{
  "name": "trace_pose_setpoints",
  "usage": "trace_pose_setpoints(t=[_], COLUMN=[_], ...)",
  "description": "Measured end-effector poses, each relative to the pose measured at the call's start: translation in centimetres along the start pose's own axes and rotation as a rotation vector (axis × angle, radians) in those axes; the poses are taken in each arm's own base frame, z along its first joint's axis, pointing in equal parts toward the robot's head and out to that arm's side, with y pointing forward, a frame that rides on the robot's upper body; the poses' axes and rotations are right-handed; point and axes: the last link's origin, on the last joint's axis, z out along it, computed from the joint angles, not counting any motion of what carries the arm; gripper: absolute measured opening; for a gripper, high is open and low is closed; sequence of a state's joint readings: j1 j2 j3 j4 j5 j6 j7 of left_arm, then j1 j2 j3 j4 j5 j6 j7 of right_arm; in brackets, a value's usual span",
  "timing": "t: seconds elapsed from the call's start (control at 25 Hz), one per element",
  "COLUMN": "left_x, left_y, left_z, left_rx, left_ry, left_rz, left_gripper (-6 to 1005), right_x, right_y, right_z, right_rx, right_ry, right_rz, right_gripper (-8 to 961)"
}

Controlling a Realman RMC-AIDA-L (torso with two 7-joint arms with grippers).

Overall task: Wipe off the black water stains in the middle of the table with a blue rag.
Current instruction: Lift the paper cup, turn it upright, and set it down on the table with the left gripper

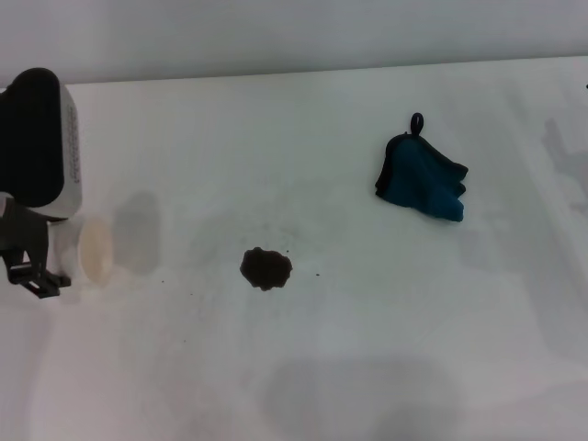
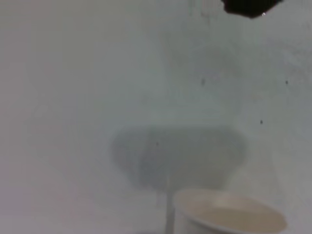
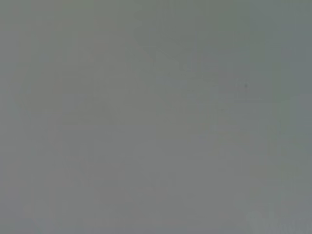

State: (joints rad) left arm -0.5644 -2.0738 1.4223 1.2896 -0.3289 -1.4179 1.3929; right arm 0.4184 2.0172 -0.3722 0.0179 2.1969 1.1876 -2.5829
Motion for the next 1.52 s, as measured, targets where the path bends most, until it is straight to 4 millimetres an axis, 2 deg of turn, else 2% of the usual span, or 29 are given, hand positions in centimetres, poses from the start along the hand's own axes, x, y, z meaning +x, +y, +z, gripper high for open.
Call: trace_pose_setpoints(t=[0.44, 0.84, 1.28, 1.52], left_x=[-0.2, -0.4, -0.1, 0.0], left_y=[-0.1, 0.4, 0.3, -0.9], left_z=[1.7, 2.4, 2.3, 1.4], left_rx=[0.008, 0.005, 0.027, 0.105], left_ry=[0.024, 0.032, 0.095, 0.168], left_rz=[-0.033, -0.073, -0.136, -0.258], left_gripper=[873, 851, 795, 778], right_x=[-0.2, -0.1, -0.1, -0.1], right_y=[-0.1, -0.1, -0.2, -0.2], right_z=[-0.2, -0.4, -0.5, -0.5], right_rx=[-0.012, -0.008, -0.003, -0.002], right_ry=[-0.007, -0.008, -0.014, -0.014], right_rz=[0.028, 0.034, 0.039, 0.04], right_gripper=[806, 806, 806, 807])
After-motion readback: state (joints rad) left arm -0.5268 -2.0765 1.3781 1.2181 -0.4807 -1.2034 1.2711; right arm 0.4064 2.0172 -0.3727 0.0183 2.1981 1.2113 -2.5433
